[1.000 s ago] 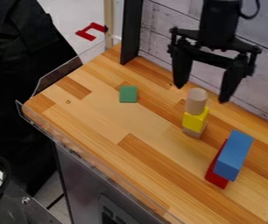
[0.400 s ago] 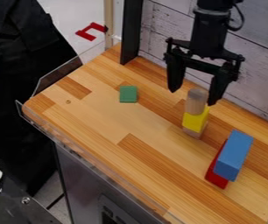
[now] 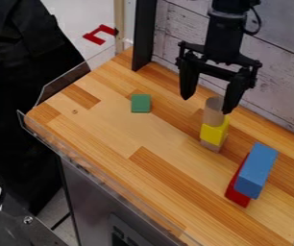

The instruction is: Put the cylinder to the blue cube

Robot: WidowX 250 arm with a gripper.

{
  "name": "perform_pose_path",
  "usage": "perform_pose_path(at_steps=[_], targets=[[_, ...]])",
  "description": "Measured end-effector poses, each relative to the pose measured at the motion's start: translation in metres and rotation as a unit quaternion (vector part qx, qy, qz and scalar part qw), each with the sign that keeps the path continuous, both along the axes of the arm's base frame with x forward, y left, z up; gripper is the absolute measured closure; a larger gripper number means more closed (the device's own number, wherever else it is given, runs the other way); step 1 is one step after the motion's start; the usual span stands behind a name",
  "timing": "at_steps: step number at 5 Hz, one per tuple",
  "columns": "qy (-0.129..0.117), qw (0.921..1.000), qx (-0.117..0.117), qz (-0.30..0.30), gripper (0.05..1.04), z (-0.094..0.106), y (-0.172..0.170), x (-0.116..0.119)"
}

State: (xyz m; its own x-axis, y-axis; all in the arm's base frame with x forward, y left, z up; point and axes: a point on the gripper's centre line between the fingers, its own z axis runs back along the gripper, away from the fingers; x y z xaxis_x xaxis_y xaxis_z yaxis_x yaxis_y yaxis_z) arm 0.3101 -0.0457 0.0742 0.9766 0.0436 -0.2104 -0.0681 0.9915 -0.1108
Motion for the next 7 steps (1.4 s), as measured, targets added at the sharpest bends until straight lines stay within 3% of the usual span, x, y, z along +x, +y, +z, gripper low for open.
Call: perform_pose_path(at_steps=[3,4,5,6,7], targets=[[0.038,0.9991,0.003,0.017,0.118,-0.024,-0.001,-0.001],[0.032,0.9992,0.0,0.025,0.396,-0.028,-0.002,-0.001],[0.031,0.999,0.0,0.031,0.593,-0.03,-0.002,-0.002],[0.032,0.9988,0.005,0.035,0.593,-0.029,-0.001,-0.007],[0.01,0.9989,0.013,0.044,0.593,-0.006,0.002,-0.008]])
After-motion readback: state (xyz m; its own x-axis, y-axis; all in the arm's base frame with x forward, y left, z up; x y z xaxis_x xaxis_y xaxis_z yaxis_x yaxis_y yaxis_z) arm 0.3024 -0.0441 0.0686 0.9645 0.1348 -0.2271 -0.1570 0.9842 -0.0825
